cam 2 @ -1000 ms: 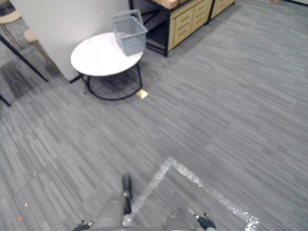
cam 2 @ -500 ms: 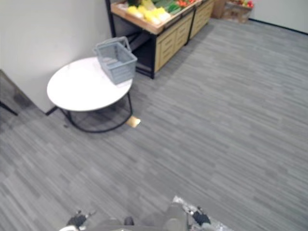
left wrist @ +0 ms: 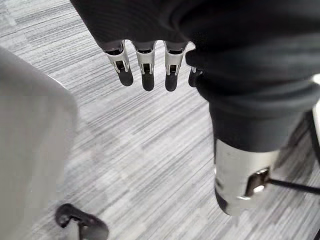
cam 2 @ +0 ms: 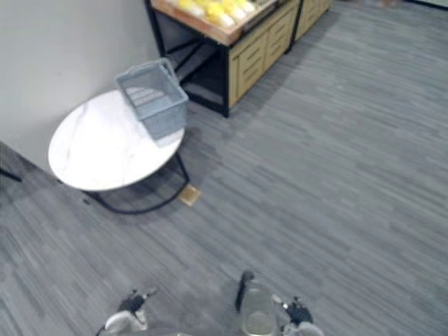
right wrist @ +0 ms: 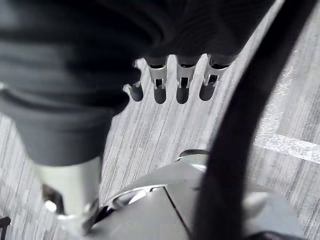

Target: Pick vegetable in the basket

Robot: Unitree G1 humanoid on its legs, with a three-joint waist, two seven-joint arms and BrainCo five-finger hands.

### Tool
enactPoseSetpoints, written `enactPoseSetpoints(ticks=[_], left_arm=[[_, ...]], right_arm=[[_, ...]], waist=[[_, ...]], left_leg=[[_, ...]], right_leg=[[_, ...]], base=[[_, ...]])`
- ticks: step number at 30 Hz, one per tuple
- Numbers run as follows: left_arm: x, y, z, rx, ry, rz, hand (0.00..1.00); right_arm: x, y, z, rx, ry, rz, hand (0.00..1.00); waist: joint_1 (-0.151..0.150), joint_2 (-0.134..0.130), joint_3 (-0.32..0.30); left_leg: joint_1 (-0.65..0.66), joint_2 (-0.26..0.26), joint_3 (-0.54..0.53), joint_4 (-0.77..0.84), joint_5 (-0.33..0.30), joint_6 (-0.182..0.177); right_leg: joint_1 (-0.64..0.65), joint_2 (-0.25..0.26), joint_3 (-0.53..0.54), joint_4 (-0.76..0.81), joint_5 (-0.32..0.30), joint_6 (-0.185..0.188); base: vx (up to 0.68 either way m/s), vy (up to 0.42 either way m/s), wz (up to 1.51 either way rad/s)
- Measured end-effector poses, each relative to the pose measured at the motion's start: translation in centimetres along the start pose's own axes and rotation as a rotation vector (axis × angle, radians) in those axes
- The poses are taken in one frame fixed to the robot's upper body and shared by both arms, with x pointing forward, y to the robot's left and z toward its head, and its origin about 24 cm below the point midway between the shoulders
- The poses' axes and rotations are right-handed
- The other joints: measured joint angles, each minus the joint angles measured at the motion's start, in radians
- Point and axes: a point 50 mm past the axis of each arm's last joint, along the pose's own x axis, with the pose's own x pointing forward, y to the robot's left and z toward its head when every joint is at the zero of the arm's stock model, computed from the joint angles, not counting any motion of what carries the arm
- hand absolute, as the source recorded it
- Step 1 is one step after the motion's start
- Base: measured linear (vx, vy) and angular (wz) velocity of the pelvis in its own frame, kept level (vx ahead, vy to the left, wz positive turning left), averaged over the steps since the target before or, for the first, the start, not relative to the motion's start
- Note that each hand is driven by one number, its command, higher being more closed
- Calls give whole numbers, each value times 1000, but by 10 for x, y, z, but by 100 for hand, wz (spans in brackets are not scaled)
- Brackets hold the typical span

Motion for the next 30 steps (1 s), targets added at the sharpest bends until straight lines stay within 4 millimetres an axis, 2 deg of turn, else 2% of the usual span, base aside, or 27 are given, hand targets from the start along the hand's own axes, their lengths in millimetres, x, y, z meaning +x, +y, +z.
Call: enactPoseSetpoints(ticks=[1,2,3,4,7,8,9,10,11,13,14,15,16,17,18,19,20,21,23,24,25,27,28,29,30], left_arm=[[0,3,0,-26,-1,6,0],[0,4,0,-35,0,12,0],[0,5,0,-61,-1,13,0],[1,4,3,-75,-14,6,0],[1,3,8,-81,-38,-13,0],[1,2,8,-71,-40,-18,0],[0,2,7,-70,-38,-18,0],[0,3,6,-71,-36,-17,0],[0,3,6,-70,-34,-16,0],[0,5,5,-74,-35,-11,0],[0,11,4,-68,-31,3,0],[0,16,1,-60,-22,13,0],[-2,25,-4,-47,-8,35,0],[-2,28,-5,-43,-1,42,0],[-3,34,-8,-34,8,56,0],[-3,36,-11,-27,26,63,0],[-3,38,-13,-19,38,66,0],[-5,42,-21,7,69,71,0],[-7,43,-26,41,89,64,0],[-7,43,-28,65,97,58,0],[-6,43,-24,70,87,56,0],[-4,39,-17,71,69,47,0],[-2,35,-13,65,55,38,0],[-2,34,-12,63,52,36,0],[-3,33,-13,54,54,35,0]], right_arm=[[0,-3,-1,-6,15,-6,0],[0,-4,-1,-7,17,-10,0],[1,-4,2,-8,13,-14,0],[2,-3,4,-7,7,-13,0],[4,1,11,-5,-8,-4,0],[5,4,14,-6,-17,3,0],[5,6,15,-14,-22,9,0],[5,7,15,-21,-22,13,0],[5,8,15,-37,-22,20,0],[5,8,17,-61,-33,25,0],[5,11,18,-75,-38,35,0],[5,13,17,-74,-35,42,0],[4,20,15,-96,-32,64,0],[4,23,17,-120,-39,77,0],[4,29,17,-152,-50,95,0],[4,30,14,-147,-41,102,0],[4,29,14,-143,-43,99,0],[4,29,17,-162,-52,103,0],[4,27,19,-167,-64,99,0],[4,25,20,-168,-67,95,0],[4,23,20,-166,-64,91,0],[4,20,18,-144,-57,76,0],[3,15,11,-119,-31,60,0],[3,14,8,-109,-17,53,0],[1,12,1,-84,3,42,0]], waist=[[8,7,1],[10,10,3],[15,13,3],[26,15,3],[39,16,4],[40,17,4],[40,18,5],[41,19,4],[50,25,3],[63,35,-2],[75,36,-7],[86,15,-20],[87,-22,-48],[85,-31,-57],[81,-42,-65],[81,-57,-62],[82,-64,-60],[82,-70,-54],[78,-54,-45],[71,-52,-46],[63,-54,-46],[48,-53,-46],[35,-49,-43],[30,-45,-43],[31,-39,-45]], left_leg=[[-67,36,58,149,-33,19],[-95,47,93,201,-62,28],[-149,49,142,247,-129,41],[-201,34,180,230,-177,53],[-290,-28,209,53,-226,63],[-297,-87,207,-176,-218,72],[-290,-116,207,-343,-198,88],[-286,-131,206,-439,-176,96],[-286,-144,209,-607,-128,99],[-324,-110,243,-677,-120,105],[-326,-98,274,-641,-49,136],[-321,-111,288,-613,-12,171],[-327,-149,289,-591,-14,174],[-328,-169,288,-589,-28,194],[-313,-199,285,-596,-50,218],[-272,-231,288,-608,-71,237],[-244,-243,291,-614,-87,240],[-159,-256,288,-617,-133,241],[-62,-259,271,-625,-164,247],[2,-259,254,-644,-182,243],[48,-259,227,-661,-192,244],[76,-257,181,-678,-199,240],[96,-249,133,-683,-211,234],[102,-244,114,-685,-217,228],[112,-232,87,-686,-234,211]], right_leg=[[65,7,-6,-29,-21,-12],[101,14,-7,-51,-27,-11],[170,19,-15,-98,-30,-7],[222,21,-25,-140,-32,-2],[294,24,-35,-198,-40,24],[335,26,-38,-233,-39,50],[358,30,-38,-254,-43,62],[374,33,-38,-266,-47,68],[405,42,-36,-293,-58,77],[443,63,-32,-310,-84,109],[478,60,-15,-312,-115,131],[496,35,2,-304,-134,120],[477,-5,47,-260,-138,91],[450,-25,77,-208,-130,82],[370,-64,138,-38,-110,95],[294,-106,190,173,-60,155],[253,-126,213,283,-8,193],[171,-145,248,534,100,257],[120,-161,204,698,77,227],[91,-163,157,743,45,178],[61,-162,110,723,10,138],[23,-162,63,622,-35,131],[3,-152,49,446,-41,121],[6,-142,55,354,-39,123],[12,-118,85,158,-25,133]], base=[[452,-153,31],[408,-133,18],[367,-112,10],[389,-102,6],[303,-8,-4],[268,61,-8],[369,107,-8],[414,148,-6],[511,215,-7],[454,229,-11],[502,252,-15],[518,230,-23],[537,206,-15],[528,233,4],[645,316,30],[534,276,33],[529,220,22],[504,165,7],[478,119,10],[421,24,42],[396,-16,66],[383,-117,84],[384,-168,88],[374,-210,96],[354,-260,68]])
